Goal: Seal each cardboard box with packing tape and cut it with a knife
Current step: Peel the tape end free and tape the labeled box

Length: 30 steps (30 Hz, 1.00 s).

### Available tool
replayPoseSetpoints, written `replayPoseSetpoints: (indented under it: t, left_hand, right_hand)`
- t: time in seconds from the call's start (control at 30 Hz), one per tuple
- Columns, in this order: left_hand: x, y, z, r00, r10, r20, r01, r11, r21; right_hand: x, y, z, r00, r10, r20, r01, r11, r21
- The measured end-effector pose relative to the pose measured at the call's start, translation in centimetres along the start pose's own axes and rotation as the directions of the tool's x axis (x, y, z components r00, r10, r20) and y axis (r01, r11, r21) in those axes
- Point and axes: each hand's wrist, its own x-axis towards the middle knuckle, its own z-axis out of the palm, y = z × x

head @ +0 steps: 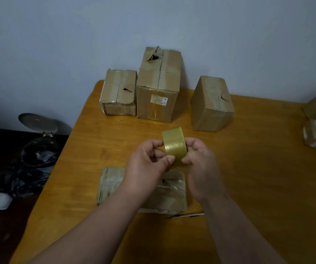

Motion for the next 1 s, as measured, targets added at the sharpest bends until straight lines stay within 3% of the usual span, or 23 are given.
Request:
replayPoseSetpoints:
  t: [0.07,0.13,0.23,0.3,0.37,0.57,0.73,0.9,1.0]
  left_hand:
    - [0.0,0.2,-0.2,0.999,-0.037,-0.010,0.036,0.996,-0.078]
    - [0.2,0.0,-0.5,1.000,-0.024,-0.019,0.023,0.999,-0.023]
    - [0.9,-0.2,-0.6,0.997,0.069,0.036,-0.077,0.936,0.344]
    - [1.0,-0.4,-0.5,0.976,0.200,0.090,-0.215,0.792,0.572]
    - [0.9,-0.6,-0.4,0.942,0.305,0.144,-0.322,0.686,0.653]
    - [0.7,-1.0,-0.8,0.841,0.510,0.182,-0.478,0.543,0.690]
    - [0.8,-1.6,-1.0,0.766,0.625,0.150,-0.552,0.519,0.653]
    - [0.6,-2.0,-1.2,0.750,0.646,0.140,-0.553,0.498,0.668]
    - [0.3,-2.4,-1.2,0.756,0.635,0.161,-0.553,0.488,0.675]
  right_hand:
    - [0.0,-0.1,-0.5,0.995,-0.030,0.092,0.034,0.999,-0.040]
    - [0.0,-0.2,-0.7,0.988,-0.066,0.136,0.084,0.988,-0.129]
    - [-0.2,-0.1,-0.8,0.985,-0.110,0.135,0.145,0.946,-0.289]
    - [-0.3,0.0,-0.6,0.987,-0.111,0.118,0.148,0.915,-0.375]
    - [-0.2,0.2,-0.3,0.989,-0.107,0.102,0.142,0.886,-0.442]
    - [-0.4,0.9,0.3,0.993,-0.091,0.075,0.116,0.878,-0.464]
    - [-0.4,0.7,0.7,0.994,-0.087,0.064,0.106,0.907,-0.408]
    - [-0.2,0.7,0.9,0.996,-0.050,0.068,0.074,0.900,-0.430]
    - [0.0,0.7,1.0,0.998,0.013,0.069,0.013,0.935,-0.355]
